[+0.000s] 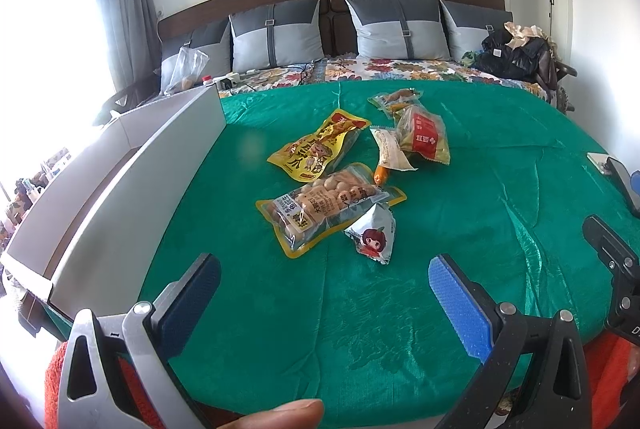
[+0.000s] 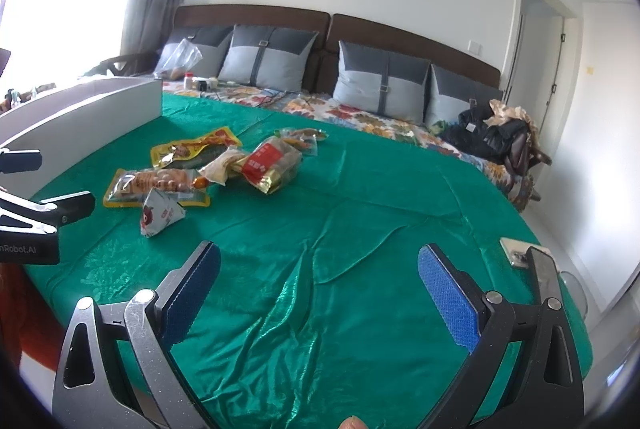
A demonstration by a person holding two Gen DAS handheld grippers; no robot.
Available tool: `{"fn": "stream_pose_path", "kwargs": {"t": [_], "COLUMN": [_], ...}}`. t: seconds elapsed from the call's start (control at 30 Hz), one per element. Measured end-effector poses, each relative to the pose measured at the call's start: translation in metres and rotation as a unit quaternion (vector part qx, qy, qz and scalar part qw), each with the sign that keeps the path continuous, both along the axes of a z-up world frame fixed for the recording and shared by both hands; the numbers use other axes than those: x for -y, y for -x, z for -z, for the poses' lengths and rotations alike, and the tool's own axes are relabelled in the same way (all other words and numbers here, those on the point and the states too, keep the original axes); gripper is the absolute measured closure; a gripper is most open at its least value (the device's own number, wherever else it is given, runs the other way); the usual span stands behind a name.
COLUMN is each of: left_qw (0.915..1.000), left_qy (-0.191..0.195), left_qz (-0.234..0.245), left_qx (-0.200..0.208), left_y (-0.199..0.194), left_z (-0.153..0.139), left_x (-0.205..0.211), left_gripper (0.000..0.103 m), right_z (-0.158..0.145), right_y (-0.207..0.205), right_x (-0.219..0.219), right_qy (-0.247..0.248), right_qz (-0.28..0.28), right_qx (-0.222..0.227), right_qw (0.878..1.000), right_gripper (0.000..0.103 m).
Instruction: Organize snacks
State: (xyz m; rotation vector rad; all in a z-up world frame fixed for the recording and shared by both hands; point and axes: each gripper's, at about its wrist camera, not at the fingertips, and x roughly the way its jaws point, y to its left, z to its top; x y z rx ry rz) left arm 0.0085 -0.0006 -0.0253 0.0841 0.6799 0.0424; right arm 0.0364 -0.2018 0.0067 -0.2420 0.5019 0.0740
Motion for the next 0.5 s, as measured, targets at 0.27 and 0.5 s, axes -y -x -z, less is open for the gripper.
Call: {"fn": "stream_pose_path", "kwargs": {"t": [0.27,0.5], "left_qw": [1.0,1.0], "left_qy": [0.0,0.0], "left_qz": [-0.002,-0.002], "left_qx": [-0.001,-0.001], "left_y": [-0.0004,-0.0006], "left_z": [0.0004,0.0002], "left_x": [-0.001,-0.0019], "left_gripper": [0.0,0.0], "right_z": [0.0017,0.0029], "right_y": [-0.0008,-0.0005], "right_x": [-0.0013,-0.0023], "right_qy": [0.003,0.004], "right_qz": [-0.003,-0.005], "right_qx": [-0.001,-0.003], "right_qw": [1.0,1.0], "right_gripper": [0.002,0.002]}}
